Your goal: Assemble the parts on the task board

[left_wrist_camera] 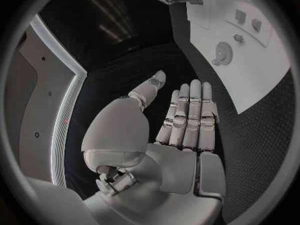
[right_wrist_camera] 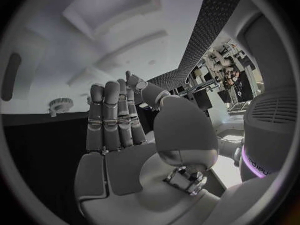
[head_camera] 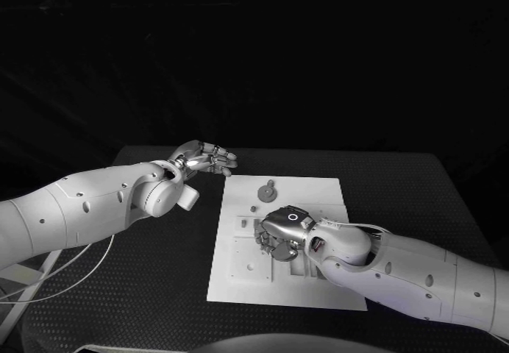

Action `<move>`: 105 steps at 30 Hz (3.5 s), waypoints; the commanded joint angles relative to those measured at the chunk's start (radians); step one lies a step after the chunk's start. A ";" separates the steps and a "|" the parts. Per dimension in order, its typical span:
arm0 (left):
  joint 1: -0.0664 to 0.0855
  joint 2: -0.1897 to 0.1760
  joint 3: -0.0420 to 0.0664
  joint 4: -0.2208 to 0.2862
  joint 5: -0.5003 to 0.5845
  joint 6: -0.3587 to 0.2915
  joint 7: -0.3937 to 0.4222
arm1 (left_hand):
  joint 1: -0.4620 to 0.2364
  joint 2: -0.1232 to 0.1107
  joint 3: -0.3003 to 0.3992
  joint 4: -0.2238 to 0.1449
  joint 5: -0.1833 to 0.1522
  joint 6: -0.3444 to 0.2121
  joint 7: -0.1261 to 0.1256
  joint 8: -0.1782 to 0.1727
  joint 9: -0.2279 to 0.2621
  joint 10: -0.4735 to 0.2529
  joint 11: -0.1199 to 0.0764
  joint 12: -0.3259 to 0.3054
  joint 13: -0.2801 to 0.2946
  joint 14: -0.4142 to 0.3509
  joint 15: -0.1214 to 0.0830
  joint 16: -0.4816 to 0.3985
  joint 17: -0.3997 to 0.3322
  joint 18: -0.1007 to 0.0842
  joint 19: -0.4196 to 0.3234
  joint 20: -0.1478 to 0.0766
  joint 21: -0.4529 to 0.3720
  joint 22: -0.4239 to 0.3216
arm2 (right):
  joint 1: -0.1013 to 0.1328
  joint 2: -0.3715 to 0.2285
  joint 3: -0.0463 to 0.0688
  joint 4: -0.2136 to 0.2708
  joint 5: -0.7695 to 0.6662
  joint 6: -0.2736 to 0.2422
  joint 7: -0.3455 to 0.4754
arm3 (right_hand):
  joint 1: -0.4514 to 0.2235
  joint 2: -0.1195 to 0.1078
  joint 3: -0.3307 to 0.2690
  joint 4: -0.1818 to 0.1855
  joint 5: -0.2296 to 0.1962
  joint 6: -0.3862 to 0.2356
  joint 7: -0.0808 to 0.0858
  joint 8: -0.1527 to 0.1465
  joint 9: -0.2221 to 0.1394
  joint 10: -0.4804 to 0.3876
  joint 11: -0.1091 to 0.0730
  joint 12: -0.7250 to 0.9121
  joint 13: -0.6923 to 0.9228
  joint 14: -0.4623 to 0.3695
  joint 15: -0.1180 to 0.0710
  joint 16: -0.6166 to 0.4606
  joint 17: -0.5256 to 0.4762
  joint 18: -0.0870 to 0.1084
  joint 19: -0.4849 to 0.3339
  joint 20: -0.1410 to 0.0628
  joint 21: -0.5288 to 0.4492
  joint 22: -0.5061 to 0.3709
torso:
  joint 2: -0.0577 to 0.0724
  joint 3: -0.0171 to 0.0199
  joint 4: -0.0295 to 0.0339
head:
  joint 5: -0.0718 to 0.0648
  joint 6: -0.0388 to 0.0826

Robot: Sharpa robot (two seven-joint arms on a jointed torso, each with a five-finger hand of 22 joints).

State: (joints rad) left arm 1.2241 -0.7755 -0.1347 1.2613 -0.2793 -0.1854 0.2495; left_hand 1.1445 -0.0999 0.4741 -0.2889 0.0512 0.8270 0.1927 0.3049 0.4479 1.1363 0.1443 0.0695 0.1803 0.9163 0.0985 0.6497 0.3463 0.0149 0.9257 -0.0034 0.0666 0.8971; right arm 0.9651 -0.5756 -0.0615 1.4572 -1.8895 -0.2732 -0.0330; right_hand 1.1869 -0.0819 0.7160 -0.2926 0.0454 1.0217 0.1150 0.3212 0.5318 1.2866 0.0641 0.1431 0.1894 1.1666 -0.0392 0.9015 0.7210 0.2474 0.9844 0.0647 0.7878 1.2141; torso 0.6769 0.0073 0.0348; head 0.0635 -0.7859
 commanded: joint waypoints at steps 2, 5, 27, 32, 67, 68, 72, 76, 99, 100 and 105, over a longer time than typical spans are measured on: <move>0.002 -0.001 0.001 0.001 0.004 0.010 0.012 | -0.006 -0.002 -0.008 -0.001 0.004 -0.006 0.002 0.001 -0.002 -0.008 -0.001 0.002 -0.001 0.006 0.000 -0.003 0.002 0.004 0.000 0.004 0.000 -0.002 | -0.002 0.004 0.000 -0.005 -0.023 0.012 0.005 | -0.006 0.006 0.007 0.000 0.003 0.006 -0.001 0.003 0.001 0.007 0.002 -0.007 0.001 0.007 -0.003 0.001 0.000 0.014 0.006 -0.002 0.003 0.001 | 0.001 0.0000 0.0012 | 0.003 -0.006; 0.002 -0.001 0.001 0.001 0.004 0.011 0.012 | -0.006 -0.002 -0.008 -0.001 0.004 -0.006 0.002 0.001 -0.002 -0.008 -0.001 0.002 -0.001 0.006 0.000 -0.004 0.002 0.004 -0.001 0.004 0.000 -0.002 | -0.002 0.004 -0.001 -0.008 -0.022 0.015 0.004 | -0.006 0.006 0.007 0.000 0.003 0.006 -0.001 0.003 0.001 0.007 0.002 -0.007 0.001 0.007 -0.003 0.001 0.000 0.014 0.006 -0.002 0.003 0.001 | 0.000 -0.0002 0.0005 | 0.003 -0.008; 0.002 -0.004 0.001 0.002 0.004 0.011 0.010 | -0.007 -0.002 -0.008 -0.001 0.004 -0.006 0.002 0.002 -0.001 -0.008 -0.001 0.002 -0.001 0.006 0.000 -0.005 0.004 0.004 0.000 0.004 0.000 -0.003 | -0.002 -0.001 -0.009 -0.015 -0.023 0.019 0.003 | -0.007 0.006 0.007 0.000 0.003 0.006 -0.001 0.004 0.002 0.007 0.002 -0.007 0.002 0.008 -0.003 0.000 -0.001 0.014 0.007 -0.002 0.003 0.001 | 0.000 -0.0008 0.0000 | 0.008 -0.016; 0.002 -0.003 0.001 0.003 0.004 0.012 0.011 | -0.007 -0.002 -0.009 -0.001 0.004 -0.006 0.002 0.002 -0.001 -0.008 -0.001 0.002 -0.001 0.007 0.000 -0.006 0.005 0.004 0.000 0.004 0.000 -0.004 | -0.002 0.005 -0.011 -0.024 -0.022 0.021 0.005 | -0.007 0.006 0.007 0.000 0.003 0.006 -0.001 0.004 0.002 0.007 0.002 -0.008 0.002 0.008 -0.003 0.000 -0.001 0.014 0.007 -0.002 0.002 0.001 | 0.000 -0.0012 0.0022 | 0.009 -0.017; 0.003 -0.004 0.001 0.000 0.004 0.015 0.009 | -0.008 -0.002 -0.010 -0.001 0.004 -0.007 0.002 0.002 -0.002 -0.009 -0.001 0.002 -0.002 0.007 0.001 -0.009 0.008 0.004 0.000 0.004 0.000 -0.006 | -0.002 0.013 -0.021 -0.021 -0.010 0.036 0.005 | -0.009 0.008 0.008 0.000 0.003 0.005 -0.001 0.004 0.004 0.008 0.002 -0.008 0.004 0.010 -0.003 -0.002 -0.001 0.014 0.008 -0.003 0.002 0.000 | 0.000 -0.0004 -0.0008 | 0.019 -0.023; 0.003 -0.004 0.001 0.000 0.004 0.015 0.009 | -0.008 -0.002 -0.010 -0.001 0.004 -0.007 0.002 0.002 -0.002 -0.009 -0.001 0.002 -0.002 0.007 0.001 -0.009 0.008 0.004 -0.001 0.004 0.000 -0.006 | -0.002 0.014 -0.021 -0.024 -0.013 0.038 0.004 | -0.009 0.008 0.008 0.000 0.003 0.005 -0.001 0.004 0.004 0.008 0.002 -0.008 0.004 0.010 -0.003 -0.002 -0.001 0.014 0.008 -0.003 0.002 0.000 | 0.000 -0.0004 -0.0011 | 0.018 -0.023; 0.003 -0.003 0.001 0.000 0.004 0.016 0.008 | -0.008 -0.002 -0.010 -0.001 0.004 -0.007 0.002 0.002 -0.002 -0.009 -0.001 0.002 -0.002 0.007 0.001 -0.009 0.009 0.004 0.000 0.004 0.000 -0.006 | -0.002 0.020 -0.023 -0.033 -0.023 0.048 -0.003 | -0.009 0.008 0.008 0.000 0.003 0.005 -0.001 0.004 0.004 0.008 0.002 -0.009 0.004 0.010 -0.003 -0.002 -0.002 0.014 0.008 -0.003 0.002 0.000 | 0.000 -0.0006 -0.0008 | 0.017 -0.023; 0.003 -0.003 0.001 0.000 0.004 0.015 0.008 | -0.008 -0.002 -0.010 -0.001 0.004 -0.007 0.002 0.002 -0.002 -0.009 -0.001 0.002 -0.002 0.007 0.001 -0.009 0.009 0.004 0.000 0.004 0.000 -0.007 | -0.002 0.024 -0.028 -0.042 -0.026 0.049 -0.006 | -0.009 0.008 0.008 0.000 0.003 0.004 0.000 0.004 0.004 0.008 0.002 -0.009 0.004 0.010 -0.003 -0.002 -0.002 0.014 0.008 -0.003 0.002 0.000 | 0.000 -0.0002 0.0006 | 0.015 -0.022; 0.004 -0.006 0.001 0.001 0.004 0.015 0.007 | -0.008 -0.001 -0.010 -0.001 0.004 -0.007 0.002 0.003 -0.002 -0.009 -0.001 0.002 -0.002 0.007 0.001 -0.011 0.011 0.004 -0.001 0.004 0.000 -0.008 | -0.002 0.025 -0.031 -0.042 -0.014 0.064 -0.007 | -0.011 0.006 0.008 0.000 0.003 0.002 0.000 0.003 0.005 0.005 0.003 -0.011 0.005 0.010 -0.003 -0.005 -0.002 0.014 0.007 -0.003 0.000 0.000 | 0.000 -0.0014 0.0002 | 0.016 -0.025; 0.004 -0.006 0.001 0.001 0.004 0.015 0.007 | -0.008 -0.001 -0.010 -0.001 0.004 -0.007 0.002 0.003 -0.002 -0.009 -0.001 0.002 -0.002 0.007 0.001 -0.011 0.011 0.004 -0.001 0.004 0.000 -0.008 | -0.002 0.026 -0.032 -0.043 -0.013 0.069 -0.009 | -0.012 0.006 0.008 0.000 0.003 -0.002 0.002 0.001 0.005 0.001 0.004 -0.014 0.004 0.010 -0.002 -0.005 -0.002 0.014 0.007 -0.003 0.000 0.000 | 0.000 -0.0016 -0.0001 | 0.016 -0.025; 0.005 -0.006 0.001 0.002 0.004 0.015 0.007 | -0.007 -0.001 -0.010 -0.001 0.004 -0.007 0.002 0.003 -0.002 -0.009 -0.001 0.002 -0.002 0.007 0.001 -0.011 0.012 0.004 -0.001 0.004 0.000 -0.008 | -0.002 0.027 -0.038 -0.056 -0.003 0.069 -0.005 | -0.029 -0.044 -0.009 0.002 0.003 -0.068 0.028 -0.035 -0.008 -0.030 0.018 -0.035 -0.002 0.004 0.011 -0.001 0.004 0.014 0.003 -0.001 0.002 0.004 | 0.000 -0.0012 -0.0002 | 0.016 -0.026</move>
State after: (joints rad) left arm 1.2267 -0.7821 -0.1347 1.2604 -0.2793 -0.1825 0.2484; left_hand 1.1445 -0.0999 0.4687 -0.2891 0.0512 0.8271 0.1927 0.3049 0.4479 1.1363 0.1443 0.0695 0.1790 0.9163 0.0985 0.6420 0.3566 0.0148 0.9258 -0.0034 0.0666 0.8899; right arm 0.9658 -0.5465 -0.0967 1.4080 -1.8989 -0.2372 -0.0361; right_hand 1.1596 -0.1180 0.7123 -0.2921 0.0456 0.9665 0.1390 0.2930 0.5277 1.2602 0.0795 0.1121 0.1884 1.1700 -0.0324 0.9022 0.7234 0.2506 0.9896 0.0634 0.7852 1.2143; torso 0.6767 0.0058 0.0346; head 0.0795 -0.8112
